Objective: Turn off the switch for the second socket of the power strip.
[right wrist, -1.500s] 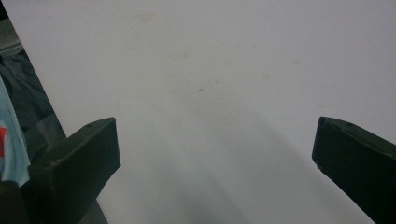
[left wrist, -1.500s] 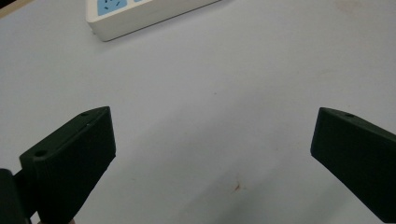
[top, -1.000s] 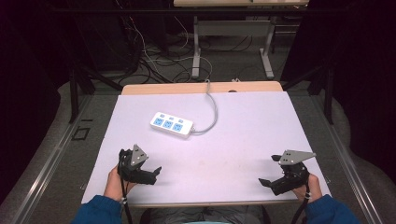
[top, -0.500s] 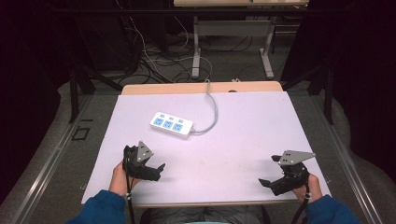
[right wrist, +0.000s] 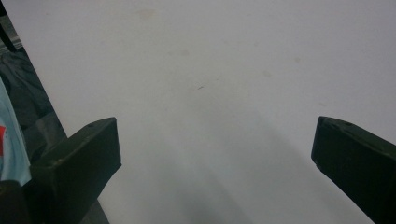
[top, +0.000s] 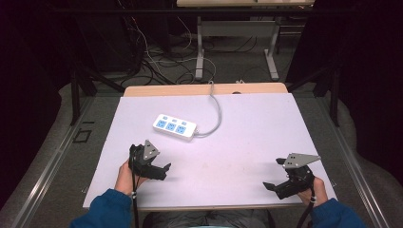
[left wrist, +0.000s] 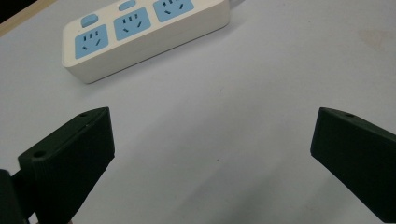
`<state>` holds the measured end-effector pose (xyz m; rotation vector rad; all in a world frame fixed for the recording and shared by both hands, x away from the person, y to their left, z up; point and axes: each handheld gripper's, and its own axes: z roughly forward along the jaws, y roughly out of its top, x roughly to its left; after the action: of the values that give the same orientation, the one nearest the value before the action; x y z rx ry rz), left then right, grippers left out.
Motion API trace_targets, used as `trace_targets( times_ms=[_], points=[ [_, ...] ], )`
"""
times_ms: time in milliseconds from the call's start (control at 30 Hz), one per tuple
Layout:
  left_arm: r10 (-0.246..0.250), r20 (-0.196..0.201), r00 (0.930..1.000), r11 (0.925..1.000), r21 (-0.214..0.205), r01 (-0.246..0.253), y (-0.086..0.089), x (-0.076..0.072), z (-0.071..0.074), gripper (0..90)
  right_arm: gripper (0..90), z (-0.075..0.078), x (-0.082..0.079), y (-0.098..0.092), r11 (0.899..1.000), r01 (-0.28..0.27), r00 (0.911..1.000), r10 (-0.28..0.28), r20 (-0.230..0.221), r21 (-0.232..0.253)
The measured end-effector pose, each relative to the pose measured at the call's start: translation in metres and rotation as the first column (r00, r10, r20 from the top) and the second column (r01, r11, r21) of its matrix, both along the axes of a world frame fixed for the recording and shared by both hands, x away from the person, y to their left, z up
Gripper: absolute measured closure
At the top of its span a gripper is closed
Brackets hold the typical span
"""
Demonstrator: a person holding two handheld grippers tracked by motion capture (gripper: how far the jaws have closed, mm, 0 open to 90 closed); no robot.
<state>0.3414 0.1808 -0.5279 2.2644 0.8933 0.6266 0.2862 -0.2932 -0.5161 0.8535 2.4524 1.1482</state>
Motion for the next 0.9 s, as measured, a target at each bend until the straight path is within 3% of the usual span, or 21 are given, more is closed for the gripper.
trace_targets(
  times_ms=[500,900],
  points=[
    [0.02,-0.015,0.9997,0.9995,-0.023,-0.02,0.001,0.017,0.003,0.0,1.2,0.0,0.0,0.0,1.0,-0.003,1.0,0.003,0.002,-0.002],
    [0.013,-0.014,0.9998,0.9999,-0.008,-0.013,-0.008,0.035,0.003,0.0,1.5,0.0,0.001,0.0,1.0,-0.004,1.0,0.004,0.003,-0.001]
  ],
)
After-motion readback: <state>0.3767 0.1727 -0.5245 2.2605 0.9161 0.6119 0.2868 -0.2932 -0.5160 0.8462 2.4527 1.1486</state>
